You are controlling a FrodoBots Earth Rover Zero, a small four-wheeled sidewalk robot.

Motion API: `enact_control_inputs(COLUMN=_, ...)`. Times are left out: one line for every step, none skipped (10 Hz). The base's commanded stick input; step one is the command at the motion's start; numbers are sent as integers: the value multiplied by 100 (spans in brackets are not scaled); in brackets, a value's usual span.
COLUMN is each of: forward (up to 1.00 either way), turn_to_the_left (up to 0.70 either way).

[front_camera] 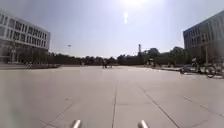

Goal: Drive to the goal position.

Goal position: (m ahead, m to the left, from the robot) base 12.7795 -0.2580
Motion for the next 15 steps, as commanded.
enact_control_inputs(forward=70, turn_to_the_left=0)
enact_control_inputs(forward=70, turn_to_the_left=0)
enact_control_inputs(forward=70, turn_to_the_left=0)
enact_control_inputs(forward=70, turn_to_the_left=0)
enact_control_inputs(forward=70, turn_to_the_left=0)
enact_control_inputs(forward=70, turn_to_the_left=0)
enact_control_inputs(forward=70, turn_to_the_left=0)
enact_control_inputs(forward=70, turn_to_the_left=0)
enact_control_inputs(forward=70, turn_to_the_left=0)
enact_control_inputs(forward=70, turn_to_the_left=0)
enact_control_inputs(forward=70, turn_to_the_left=0)
enact_control_inputs(forward=70, turn_to_the_left=0)
enact_control_inputs(forward=70, turn_to_the_left=0)
enact_control_inputs(forward=70, turn_to_the_left=0)
enact_control_inputs(forward=70, turn_to_the_left=0)
